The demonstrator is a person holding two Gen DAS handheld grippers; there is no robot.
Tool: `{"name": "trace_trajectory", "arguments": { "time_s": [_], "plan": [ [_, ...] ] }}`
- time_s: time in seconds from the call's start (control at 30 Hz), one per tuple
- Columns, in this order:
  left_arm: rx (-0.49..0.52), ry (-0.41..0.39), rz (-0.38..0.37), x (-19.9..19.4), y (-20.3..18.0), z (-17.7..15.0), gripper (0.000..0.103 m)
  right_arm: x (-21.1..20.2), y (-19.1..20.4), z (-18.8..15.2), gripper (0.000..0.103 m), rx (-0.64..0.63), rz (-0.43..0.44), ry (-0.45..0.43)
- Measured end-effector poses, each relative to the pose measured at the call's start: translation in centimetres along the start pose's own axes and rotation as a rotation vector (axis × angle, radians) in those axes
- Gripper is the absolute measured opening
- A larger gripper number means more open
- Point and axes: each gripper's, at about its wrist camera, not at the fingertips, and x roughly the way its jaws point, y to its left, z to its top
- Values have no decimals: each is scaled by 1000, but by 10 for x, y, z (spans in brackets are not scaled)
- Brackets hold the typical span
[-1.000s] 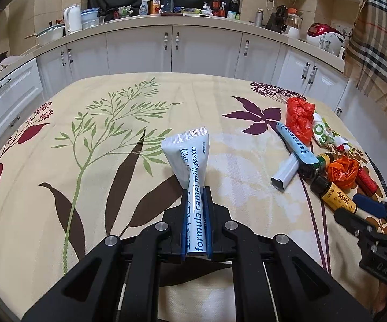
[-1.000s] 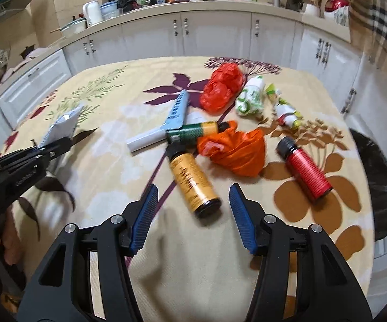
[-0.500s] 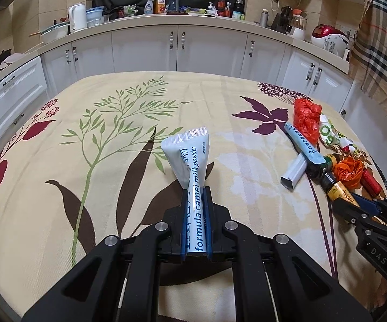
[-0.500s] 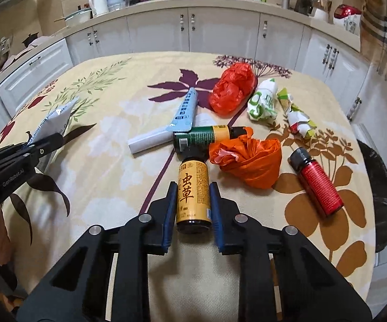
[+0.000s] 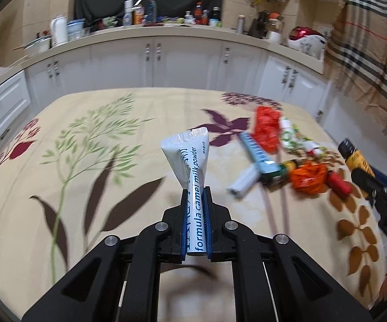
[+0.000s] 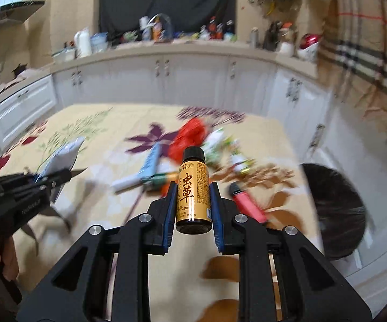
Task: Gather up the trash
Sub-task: 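Carry the gold can and milk-powder tube over the black bin and open both tools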
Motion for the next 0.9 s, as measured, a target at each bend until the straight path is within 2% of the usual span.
{"name": "trace_trajectory", "arguments": {
  "time_s": [0.17, 0.47, 0.77, 0.9],
  "plan": [
    [59, -30, -78, -2, -44, 11, 10, -14, -43, 4, 23, 53, -131, -70],
    [190, -88, -198, 11, -137, 33, 10, -14, -125, -1, 23, 137, -319, -123],
    [300, -104, -254, 45, -223, 47, 10, 5, -188, -10, 23, 181, -411, -131],
    [347, -80, -262, 68, -258, 48, 10, 17, -211, -14, 23, 204, -424, -122]
  ]
}}
